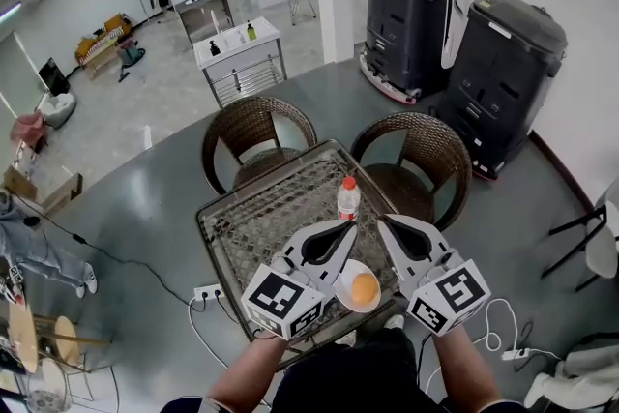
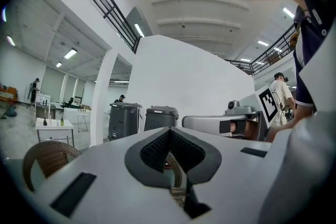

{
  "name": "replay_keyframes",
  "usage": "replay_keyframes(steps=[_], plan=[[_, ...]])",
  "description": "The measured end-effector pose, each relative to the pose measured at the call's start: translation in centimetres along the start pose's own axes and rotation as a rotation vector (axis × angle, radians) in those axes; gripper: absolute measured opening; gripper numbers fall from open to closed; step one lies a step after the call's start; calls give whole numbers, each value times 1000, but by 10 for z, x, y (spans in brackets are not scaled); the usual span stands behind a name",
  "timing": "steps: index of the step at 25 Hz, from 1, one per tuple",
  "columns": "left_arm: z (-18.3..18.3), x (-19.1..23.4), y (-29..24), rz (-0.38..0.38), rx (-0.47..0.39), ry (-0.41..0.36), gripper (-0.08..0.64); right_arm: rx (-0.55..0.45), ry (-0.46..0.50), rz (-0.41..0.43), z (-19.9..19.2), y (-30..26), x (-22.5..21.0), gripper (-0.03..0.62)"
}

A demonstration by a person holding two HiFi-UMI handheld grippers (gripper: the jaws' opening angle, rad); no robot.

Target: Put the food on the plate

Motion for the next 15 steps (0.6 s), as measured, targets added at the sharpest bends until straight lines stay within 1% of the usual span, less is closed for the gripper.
replay_keyframes(steps=[10, 15], plan=[[-1, -1, 0, 2, 1, 2, 9, 5, -7, -16, -1, 3, -3, 5], [3, -1, -1, -4, -4, -11, 9, 0, -8, -13, 1, 3, -3, 5]])
Point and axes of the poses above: the fingertips, and each gripper's own axes: y backward along the fingers, x to its left, z out of its top, the point moved 3 cm from there along y, backward along the fingers, and after that the axes turned 15 degrees about -x, right-handed, at the moved point
